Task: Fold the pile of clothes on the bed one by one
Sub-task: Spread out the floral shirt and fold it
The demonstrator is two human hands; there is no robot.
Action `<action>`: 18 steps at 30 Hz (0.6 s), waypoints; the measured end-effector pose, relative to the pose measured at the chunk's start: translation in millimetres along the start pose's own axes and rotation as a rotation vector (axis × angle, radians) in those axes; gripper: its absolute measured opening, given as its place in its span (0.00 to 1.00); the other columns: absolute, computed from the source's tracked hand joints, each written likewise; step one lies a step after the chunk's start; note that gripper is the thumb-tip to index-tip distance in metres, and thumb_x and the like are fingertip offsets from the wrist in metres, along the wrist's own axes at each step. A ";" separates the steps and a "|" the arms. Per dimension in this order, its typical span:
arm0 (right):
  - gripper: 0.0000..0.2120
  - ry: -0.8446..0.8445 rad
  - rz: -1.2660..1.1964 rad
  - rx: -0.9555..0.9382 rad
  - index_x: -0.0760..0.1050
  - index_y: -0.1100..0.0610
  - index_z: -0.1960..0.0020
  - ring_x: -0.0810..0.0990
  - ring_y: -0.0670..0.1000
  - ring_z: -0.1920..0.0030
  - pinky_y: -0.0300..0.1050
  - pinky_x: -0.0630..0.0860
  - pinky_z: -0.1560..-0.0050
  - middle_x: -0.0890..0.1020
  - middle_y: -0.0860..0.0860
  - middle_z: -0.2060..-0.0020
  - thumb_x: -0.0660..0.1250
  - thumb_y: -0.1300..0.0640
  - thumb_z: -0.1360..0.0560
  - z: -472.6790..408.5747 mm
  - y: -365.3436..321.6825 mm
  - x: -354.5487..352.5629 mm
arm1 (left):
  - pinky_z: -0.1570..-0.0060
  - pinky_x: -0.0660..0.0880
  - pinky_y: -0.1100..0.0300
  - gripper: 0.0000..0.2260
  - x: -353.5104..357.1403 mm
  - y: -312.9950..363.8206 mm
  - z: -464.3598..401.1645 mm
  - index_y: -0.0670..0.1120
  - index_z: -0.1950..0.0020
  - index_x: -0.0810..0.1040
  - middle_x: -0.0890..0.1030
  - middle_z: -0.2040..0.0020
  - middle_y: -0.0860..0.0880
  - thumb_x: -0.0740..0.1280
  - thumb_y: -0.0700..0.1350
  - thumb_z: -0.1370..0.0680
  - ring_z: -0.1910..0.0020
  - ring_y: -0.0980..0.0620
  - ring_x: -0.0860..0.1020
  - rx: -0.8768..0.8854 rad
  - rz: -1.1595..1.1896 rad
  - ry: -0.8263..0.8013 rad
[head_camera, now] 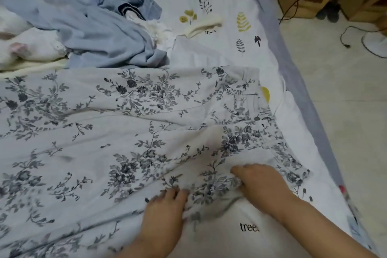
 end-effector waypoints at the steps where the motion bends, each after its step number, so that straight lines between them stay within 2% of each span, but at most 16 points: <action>1: 0.13 0.016 -0.013 0.001 0.71 0.50 0.41 0.78 0.52 0.49 0.43 0.72 0.55 0.80 0.49 0.50 0.58 0.55 0.24 -3.4 2.2 -9.6 | 0.40 0.69 0.57 0.23 -16.8 -4.3 0.5 0.56 0.29 0.61 0.65 0.31 0.52 0.62 0.49 0.23 0.36 0.49 0.71 -0.002 0.054 0.043; 3: 0.11 0.074 -0.032 0.000 0.71 0.49 0.42 0.78 0.51 0.50 0.43 0.73 0.56 0.80 0.48 0.50 0.58 0.53 0.24 -10.9 6.9 -29.4 | 0.48 0.71 0.60 0.17 -56.5 -19.6 -0.3 0.58 0.35 0.70 0.72 0.40 0.53 0.63 0.49 0.23 0.43 0.51 0.75 -0.010 0.137 0.124; 5: 0.11 0.132 -0.009 -0.001 0.71 0.48 0.42 0.78 0.50 0.51 0.44 0.74 0.55 0.79 0.47 0.50 0.59 0.53 0.24 -18.7 13.7 -45.1 | 0.54 0.72 0.59 0.10 -96.7 -40.7 -5.4 0.59 0.45 0.76 0.79 0.50 0.56 0.66 0.49 0.25 0.51 0.53 0.78 -0.026 0.242 0.185; 6: 0.12 0.138 0.026 0.015 0.70 0.48 0.42 0.77 0.50 0.50 0.45 0.73 0.55 0.79 0.47 0.50 0.61 0.54 0.25 -22.6 19.2 -49.8 | 0.56 0.74 0.58 0.06 -114.8 -52.5 -9.4 0.58 0.51 0.77 0.81 0.55 0.56 0.68 0.47 0.26 0.56 0.54 0.79 -0.049 0.297 0.205; 8: 0.15 0.111 0.114 0.099 0.69 0.48 0.40 0.77 0.51 0.49 0.44 0.69 0.56 0.78 0.47 0.50 0.62 0.56 0.26 -30.0 36.2 -55.9 | 0.63 0.74 0.56 0.07 -145.8 -75.4 -18.2 0.54 0.60 0.76 0.81 0.65 0.55 0.70 0.43 0.28 0.65 0.55 0.78 -0.101 0.373 0.296; 11: 0.13 0.088 0.160 0.267 0.73 0.46 0.45 0.77 0.51 0.50 0.43 0.68 0.59 0.78 0.46 0.52 0.62 0.58 0.27 -35.6 64.8 -71.2 | 0.62 0.73 0.56 0.07 -158.0 -99.4 -29.8 0.50 0.64 0.74 0.80 0.68 0.52 0.69 0.42 0.28 0.66 0.53 0.77 -0.129 0.333 0.345; 13: 0.10 0.064 0.118 0.341 0.73 0.45 0.54 0.77 0.51 0.54 0.41 0.65 0.67 0.79 0.47 0.56 0.62 0.60 0.29 -40.2 80.2 -81.5 | 0.59 0.72 0.58 0.06 -138.7 -111.4 -36.7 0.50 0.62 0.73 0.79 0.65 0.52 0.68 0.44 0.26 0.62 0.53 0.76 -0.124 0.226 0.188; 15: 0.09 0.023 0.036 0.402 0.69 0.45 0.62 0.76 0.52 0.57 0.40 0.61 0.71 0.77 0.48 0.60 0.65 0.58 0.30 -47.9 93.4 -92.6 | 0.63 0.69 0.66 0.09 -125.1 -121.3 -37.3 0.52 0.64 0.71 0.77 0.66 0.55 0.66 0.44 0.25 0.62 0.56 0.76 -0.081 0.207 0.051; 17: 0.11 0.043 0.014 0.441 0.67 0.48 0.67 0.76 0.54 0.60 0.41 0.63 0.70 0.76 0.49 0.65 0.68 0.57 0.32 -60.7 103.8 -108.7 | 0.69 0.65 0.70 0.15 -136.7 -134.8 -40.4 0.56 0.68 0.69 0.76 0.72 0.59 0.66 0.42 0.24 0.68 0.61 0.75 -0.078 0.306 0.094; 18: 0.12 0.096 0.002 0.459 0.66 0.50 0.70 0.74 0.55 0.62 0.42 0.63 0.70 0.75 0.49 0.68 0.68 0.57 0.33 -68.5 108.8 -120.9 | 0.70 0.64 0.71 0.15 -151.4 -142.0 -43.0 0.56 0.68 0.70 0.77 0.72 0.60 0.67 0.43 0.24 0.70 0.62 0.75 -0.090 0.342 0.187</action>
Point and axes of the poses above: each hand's wrist, its own z-axis away from the middle knuckle, its own x-axis out of the palm, y = z × x, the point moved 7 cm from there along -z, towards the middle knuckle
